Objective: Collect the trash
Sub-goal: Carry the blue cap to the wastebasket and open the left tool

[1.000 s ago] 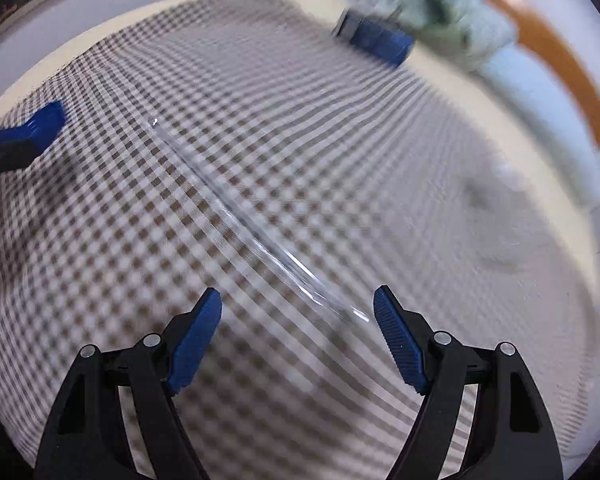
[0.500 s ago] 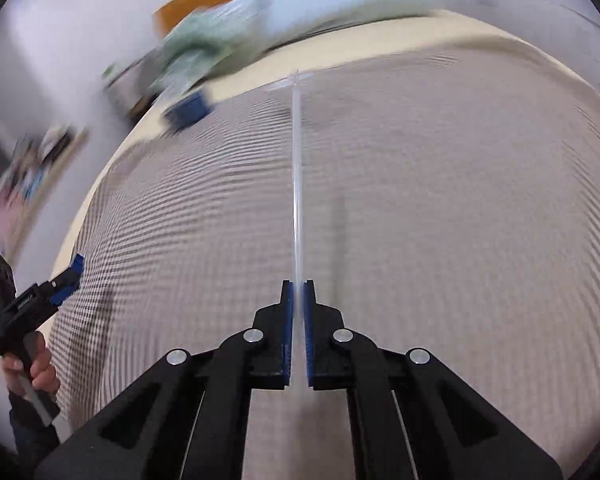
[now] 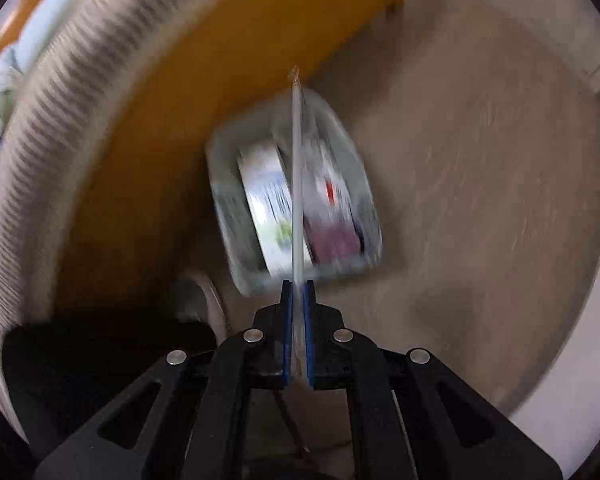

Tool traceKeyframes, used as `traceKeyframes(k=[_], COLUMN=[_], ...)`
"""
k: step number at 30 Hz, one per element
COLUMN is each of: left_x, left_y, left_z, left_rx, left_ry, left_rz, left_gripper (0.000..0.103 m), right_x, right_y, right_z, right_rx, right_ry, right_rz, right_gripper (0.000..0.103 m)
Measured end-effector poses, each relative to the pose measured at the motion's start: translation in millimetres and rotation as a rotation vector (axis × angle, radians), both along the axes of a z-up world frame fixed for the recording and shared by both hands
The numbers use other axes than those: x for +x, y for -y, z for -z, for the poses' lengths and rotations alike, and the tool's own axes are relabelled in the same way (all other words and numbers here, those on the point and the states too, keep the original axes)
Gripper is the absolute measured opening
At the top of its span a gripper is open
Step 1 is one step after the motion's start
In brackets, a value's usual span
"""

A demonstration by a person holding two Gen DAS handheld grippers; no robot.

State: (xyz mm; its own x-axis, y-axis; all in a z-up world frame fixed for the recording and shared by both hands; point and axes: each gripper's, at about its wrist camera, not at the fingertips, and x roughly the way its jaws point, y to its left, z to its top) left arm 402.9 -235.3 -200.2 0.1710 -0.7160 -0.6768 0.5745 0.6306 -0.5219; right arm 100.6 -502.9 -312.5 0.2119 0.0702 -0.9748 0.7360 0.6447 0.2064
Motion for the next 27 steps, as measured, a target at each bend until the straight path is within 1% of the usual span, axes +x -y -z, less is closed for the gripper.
traceKeyframes(k=[2,3,4,6,7,8,11,12,13,14,15,16,20,22,24,27], left_x=[-25,-34,-41,-47,-49,-49,-60,-61,-66,-67,-70,-64,-60,-63,-66,-69], left_y=[17,23,27,32,34,35,42,45,51,55,62,69,105,136,165,216], left_z=[12,14,19,28,33,36,44,46,48,50,54,59,82,97,116,144], left_rx=[0.058,0.079,0.104,0.147,0.171,0.190,0.243,0.253,0.263,0.274,0.289,0.297,0.331,0.347,0.360,0.412], left_ry=[-0.015,-0.012,-0.012,-0.021,-0.030,-0.033,-0.032,-0.037,-0.039,-0.038,-0.036,-0.036,-0.073,-0.090,-0.118,-0.147], left_rz=[0.056,0.066,0.080,0.086,0.088,0.089,0.084,0.084,0.087,0.090,0.102,0.114,0.180,0.238,0.295,0.369], left_gripper=[0.049,0.049,0.049,0.049,0.049,0.049,0.049,0.049,0.049,0.049,0.049,0.049,0.049,0.049,0.049,0.049], right_x=[8,18,27,50,51,62,92,101,106,106,103,99,67,43,20,-11], right_y=[-4,-7,-7,0,11,18,29,31,32,34,35,35,49,62,75,93], right_z=[25,40,50,78,86,99,135,149,156,162,161,157,131,115,102,85], right_rx=[0.028,0.043,0.050,0.060,0.070,0.081,0.073,0.090,0.102,0.108,0.119,0.131,0.057,0.039,0.023,-0.013], right_ry=[-0.017,-0.032,-0.038,-0.048,-0.050,-0.051,-0.096,-0.125,-0.146,-0.159,-0.132,-0.105,-0.049,-0.013,0.005,0.016], right_rz=[-0.055,-0.090,-0.111,-0.148,-0.147,-0.144,-0.173,-0.189,-0.198,-0.196,-0.188,-0.186,-0.126,-0.068,-0.016,0.042], right_gripper=[0.005,0.005,0.005,0.006,0.006,0.006,0.006,0.019,0.043,0.051,0.054,0.054,0.056,0.060,0.060,0.060])
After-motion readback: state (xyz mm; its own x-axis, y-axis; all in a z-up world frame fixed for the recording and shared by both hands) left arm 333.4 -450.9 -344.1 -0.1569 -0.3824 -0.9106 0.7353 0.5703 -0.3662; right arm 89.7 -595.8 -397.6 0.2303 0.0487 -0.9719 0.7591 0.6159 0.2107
